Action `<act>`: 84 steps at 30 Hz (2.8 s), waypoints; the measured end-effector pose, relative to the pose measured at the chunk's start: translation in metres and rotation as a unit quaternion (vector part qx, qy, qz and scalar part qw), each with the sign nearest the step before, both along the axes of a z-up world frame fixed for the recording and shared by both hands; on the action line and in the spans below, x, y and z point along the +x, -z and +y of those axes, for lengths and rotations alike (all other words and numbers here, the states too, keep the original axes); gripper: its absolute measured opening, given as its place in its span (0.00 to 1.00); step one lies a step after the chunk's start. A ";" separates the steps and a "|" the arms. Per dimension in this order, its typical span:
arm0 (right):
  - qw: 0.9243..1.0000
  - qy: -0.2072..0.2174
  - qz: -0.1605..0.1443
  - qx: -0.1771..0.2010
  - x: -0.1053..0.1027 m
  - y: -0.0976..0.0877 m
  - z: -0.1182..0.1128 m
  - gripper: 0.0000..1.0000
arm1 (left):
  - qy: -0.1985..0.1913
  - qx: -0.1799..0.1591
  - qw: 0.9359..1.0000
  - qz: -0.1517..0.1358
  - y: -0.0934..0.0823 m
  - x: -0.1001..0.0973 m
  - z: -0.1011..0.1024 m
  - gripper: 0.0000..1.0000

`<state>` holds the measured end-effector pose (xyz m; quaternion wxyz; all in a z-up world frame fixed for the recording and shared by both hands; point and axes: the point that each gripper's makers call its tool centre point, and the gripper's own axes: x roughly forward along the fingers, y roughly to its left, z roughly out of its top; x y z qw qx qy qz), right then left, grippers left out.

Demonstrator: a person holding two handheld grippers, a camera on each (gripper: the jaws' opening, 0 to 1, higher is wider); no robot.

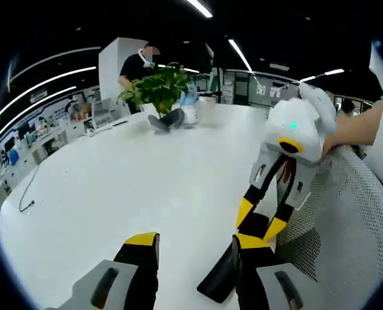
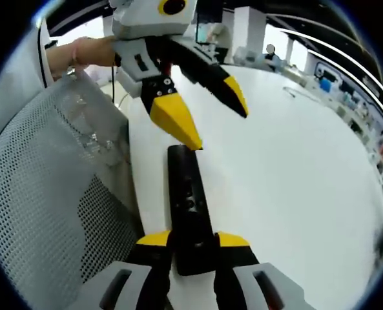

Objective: Press the specified remote control buttons in sequence, fully releasing each button before pressing the next.

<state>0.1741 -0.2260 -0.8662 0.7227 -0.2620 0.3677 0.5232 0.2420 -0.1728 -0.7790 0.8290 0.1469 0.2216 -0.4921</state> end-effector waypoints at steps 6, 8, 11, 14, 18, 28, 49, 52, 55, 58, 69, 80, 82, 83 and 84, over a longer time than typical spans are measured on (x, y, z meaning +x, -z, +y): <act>1.000 0.000 -0.001 0.000 0.000 0.000 0.001 0.22 | -0.024 0.006 0.999 -0.046 -0.023 0.008 0.013 0.50; 1.000 0.000 -0.001 0.000 0.000 0.000 0.001 0.22 | -0.032 -0.006 0.998 -0.049 -0.030 0.007 0.017 0.52; 1.000 0.000 -0.001 0.000 0.000 0.000 0.001 0.22 | -0.055 -0.033 0.996 -0.061 -0.043 0.009 0.025 0.59; 1.000 0.001 0.000 0.002 0.000 0.000 0.001 0.22 | -0.072 -0.045 0.994 -0.070 -0.051 0.007 0.035 0.65; 1.000 0.001 0.001 0.003 -0.001 0.000 0.001 0.22 | -0.100 -0.074 0.989 -0.075 -0.061 0.004 0.046 0.71; 1.000 0.002 0.000 0.004 0.000 0.000 0.002 0.22 | -0.187 -0.138 0.968 -0.096 -0.078 -0.001 0.085 0.88; 1.000 -0.004 -0.010 -0.008 0.000 0.001 0.004 0.22 | -0.289 -0.186 0.929 -0.139 -0.088 -0.006 0.127 1.00; 1.000 -0.003 -0.009 -0.010 0.001 0.001 0.004 0.22 | -0.294 -0.189 0.926 -0.143 -0.089 -0.004 0.127 1.00; 1.000 -0.003 -0.007 -0.013 0.001 0.001 0.003 0.22 | -0.293 -0.186 0.927 -0.141 -0.088 -0.003 0.124 1.00; 1.000 -0.014 -0.007 -0.026 0.000 0.001 0.003 0.22 | -0.288 -0.174 0.929 -0.153 -0.089 -0.004 0.123 1.00; 0.999 -0.023 0.009 -0.035 0.002 0.001 0.003 0.21 | -0.282 -0.174 0.931 -0.154 -0.091 -0.010 0.128 1.00; 0.998 -0.019 0.007 -0.053 0.012 0.002 0.002 0.21 | -0.293 -0.196 0.925 -0.141 -0.091 -0.007 0.134 1.00; 0.998 -0.022 0.008 -0.054 0.014 0.002 0.002 0.21 | -0.293 -0.198 0.925 -0.142 -0.091 -0.007 0.134 1.00; 0.998 -0.023 0.009 -0.054 0.014 0.002 0.002 0.21 | -0.292 -0.198 0.925 -0.141 -0.091 -0.007 0.134 1.00; 0.998 -0.024 0.010 -0.055 0.016 0.002 0.002 0.21 | -0.292 -0.193 0.926 -0.139 -0.089 -0.007 0.134 1.00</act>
